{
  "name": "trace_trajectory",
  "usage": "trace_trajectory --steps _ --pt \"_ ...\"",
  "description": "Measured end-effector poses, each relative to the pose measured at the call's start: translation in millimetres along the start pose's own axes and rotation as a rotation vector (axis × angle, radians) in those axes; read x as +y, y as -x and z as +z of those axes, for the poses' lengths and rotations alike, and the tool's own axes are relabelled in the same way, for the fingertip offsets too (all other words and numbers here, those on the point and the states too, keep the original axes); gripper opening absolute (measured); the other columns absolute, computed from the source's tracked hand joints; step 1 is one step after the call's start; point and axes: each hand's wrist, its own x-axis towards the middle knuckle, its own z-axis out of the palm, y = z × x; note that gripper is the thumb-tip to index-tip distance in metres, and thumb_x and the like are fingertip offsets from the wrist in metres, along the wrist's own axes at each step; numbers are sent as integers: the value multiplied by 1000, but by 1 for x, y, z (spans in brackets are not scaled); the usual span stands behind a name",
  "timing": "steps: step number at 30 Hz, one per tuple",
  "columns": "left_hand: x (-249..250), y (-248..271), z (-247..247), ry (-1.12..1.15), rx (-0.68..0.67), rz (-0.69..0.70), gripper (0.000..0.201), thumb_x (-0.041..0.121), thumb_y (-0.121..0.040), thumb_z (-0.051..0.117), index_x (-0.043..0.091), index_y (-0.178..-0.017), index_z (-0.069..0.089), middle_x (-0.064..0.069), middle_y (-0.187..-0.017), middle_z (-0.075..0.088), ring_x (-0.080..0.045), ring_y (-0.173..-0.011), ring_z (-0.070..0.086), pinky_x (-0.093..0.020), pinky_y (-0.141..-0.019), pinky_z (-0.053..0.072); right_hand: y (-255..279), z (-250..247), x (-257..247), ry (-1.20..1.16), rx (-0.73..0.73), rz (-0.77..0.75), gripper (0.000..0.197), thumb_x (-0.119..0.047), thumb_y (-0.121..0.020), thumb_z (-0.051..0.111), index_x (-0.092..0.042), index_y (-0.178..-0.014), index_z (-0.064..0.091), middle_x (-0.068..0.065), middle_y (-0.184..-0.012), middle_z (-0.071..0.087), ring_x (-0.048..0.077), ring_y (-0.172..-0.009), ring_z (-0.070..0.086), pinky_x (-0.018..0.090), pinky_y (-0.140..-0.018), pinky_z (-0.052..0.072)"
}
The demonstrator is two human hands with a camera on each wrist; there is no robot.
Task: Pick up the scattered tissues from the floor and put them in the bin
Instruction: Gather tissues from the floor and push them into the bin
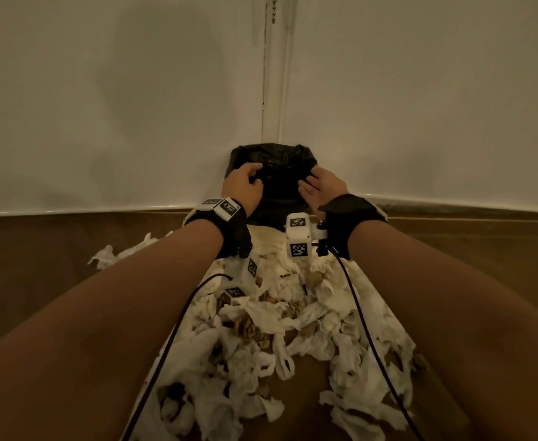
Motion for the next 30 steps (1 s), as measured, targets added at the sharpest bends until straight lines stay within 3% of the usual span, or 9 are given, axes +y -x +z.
trace_trajectory --steps 3,5,8,11,13,17,19,22,30 --pt "-4 19 3 159 -5 -29 33 9 -94 45 16 -124 55 -6 -121 58 -23 -107 61 -41 -94 50 15 -23 -1 -102 -40 4 42 -12 -102 31 -1 -143 31 15 -133 49 28 -131 43 31 -108 36" --pt "-9 36 7 212 -17 -59 28 10 -95 44 16 -118 58 -2 -105 61 -20 -97 63 -38 -89 53 28 -40 4 -104 7 -5 36 -12 -101 36 0 -135 42 12 -110 55 24 -103 58 28 -95 45" --pt "-20 66 15 200 -74 -98 27 9 -95 42 15 -112 61 -2 -96 64 -16 -88 63 -35 -83 53 43 -71 21 -73 118 -4 20 -9 -99 42 3 -106 56 14 -101 62 18 -75 56 24 -86 48" --pt "-34 99 28 145 -134 -143 24 10 -94 43 18 -105 63 -3 -98 67 -20 -91 64 -31 -76 52 57 -104 46 9 189 48 35 -10 -100 40 6 -130 46 20 -133 54 22 -97 60 25 -91 45" --pt "-45 122 39 102 -182 -178 20 12 -93 46 17 -100 64 -5 -104 68 -23 -95 64 -34 -81 53 68 -123 67 117 251 80 36 -11 -99 43 2 -133 46 18 -128 56 28 -109 58 31 -89 44" --pt "-73 171 61 -189 -311 -174 17 22 -92 52 19 -102 66 -2 -104 68 -18 -93 63 -26 -79 50 86 -162 114 671 311 23 29 -9 -92 55 5 -117 61 15 -89 63 27 -84 61 38 -81 53" --pt "-85 195 69 -255 -399 -178 18 22 -92 52 20 -104 65 -2 -103 67 -17 -90 62 -23 -72 47 98 -171 132 1055 220 -5 26 -13 -91 57 -2 -114 66 13 -93 65 25 -86 60 39 -87 54" --pt "-98 222 75 -309 -487 -204 20 20 -92 52 20 -107 64 -1 -109 65 -15 -94 60 -22 -72 46 110 -173 151 1459 50 -57 23 -17 -92 56 -10 -108 70 10 -105 67 23 -92 60 28 -76 47" --pt "-107 234 76 -510 -508 -140 21 24 -93 51 20 -111 62 -3 -119 55 -20 -106 55 -30 -84 45 106 -163 177 1598 46 -70 21 -10 -91 52 -6 -106 66 13 -112 64 29 -104 59 34 -87 47"
